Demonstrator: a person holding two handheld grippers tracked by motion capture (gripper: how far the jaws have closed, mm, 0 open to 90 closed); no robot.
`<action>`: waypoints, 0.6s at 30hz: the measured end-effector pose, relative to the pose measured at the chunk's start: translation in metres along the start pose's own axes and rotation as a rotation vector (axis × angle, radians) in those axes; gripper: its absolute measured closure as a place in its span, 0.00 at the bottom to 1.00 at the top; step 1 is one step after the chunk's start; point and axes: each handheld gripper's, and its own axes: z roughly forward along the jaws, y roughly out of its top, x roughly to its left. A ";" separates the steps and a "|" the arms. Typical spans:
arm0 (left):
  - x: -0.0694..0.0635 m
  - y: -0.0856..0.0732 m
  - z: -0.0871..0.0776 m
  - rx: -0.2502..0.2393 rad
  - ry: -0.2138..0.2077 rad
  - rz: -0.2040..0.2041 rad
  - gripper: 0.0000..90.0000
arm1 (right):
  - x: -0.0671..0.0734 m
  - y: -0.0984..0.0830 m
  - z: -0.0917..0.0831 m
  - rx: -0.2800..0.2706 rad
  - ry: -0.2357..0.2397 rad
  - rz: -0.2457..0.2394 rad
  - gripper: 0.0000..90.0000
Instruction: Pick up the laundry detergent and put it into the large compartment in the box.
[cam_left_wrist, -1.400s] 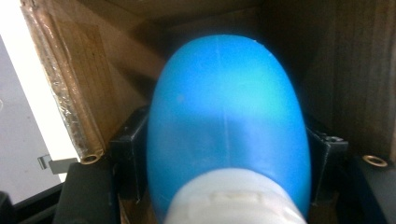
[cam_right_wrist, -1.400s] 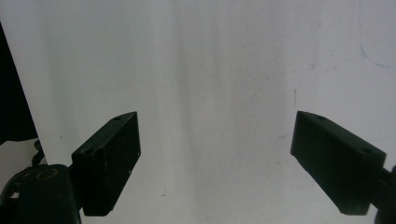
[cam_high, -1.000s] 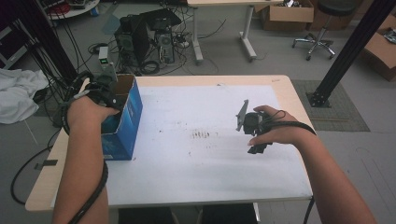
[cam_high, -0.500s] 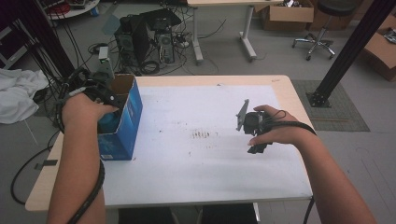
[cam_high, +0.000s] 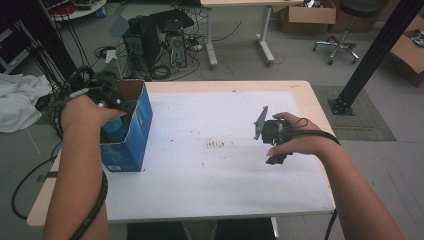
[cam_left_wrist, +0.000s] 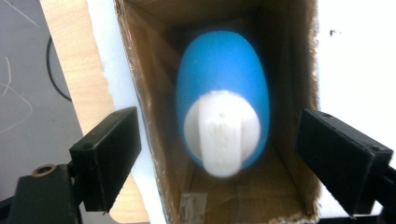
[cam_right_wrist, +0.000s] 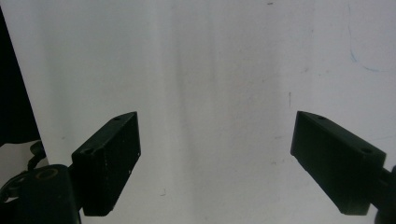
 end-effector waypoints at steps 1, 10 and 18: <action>0.000 0.000 0.000 0.000 0.000 0.000 0.14 | 0.000 0.000 0.000 0.000 0.000 0.000 0.18; -0.008 -0.001 -0.024 -0.024 0.011 0.033 0.05 | 0.001 -0.001 -0.004 -0.004 -0.006 0.004 0.18; -0.020 -0.002 -0.039 -0.048 -0.004 0.106 0.00 | 0.000 -0.001 -0.005 0.001 -0.006 0.003 0.18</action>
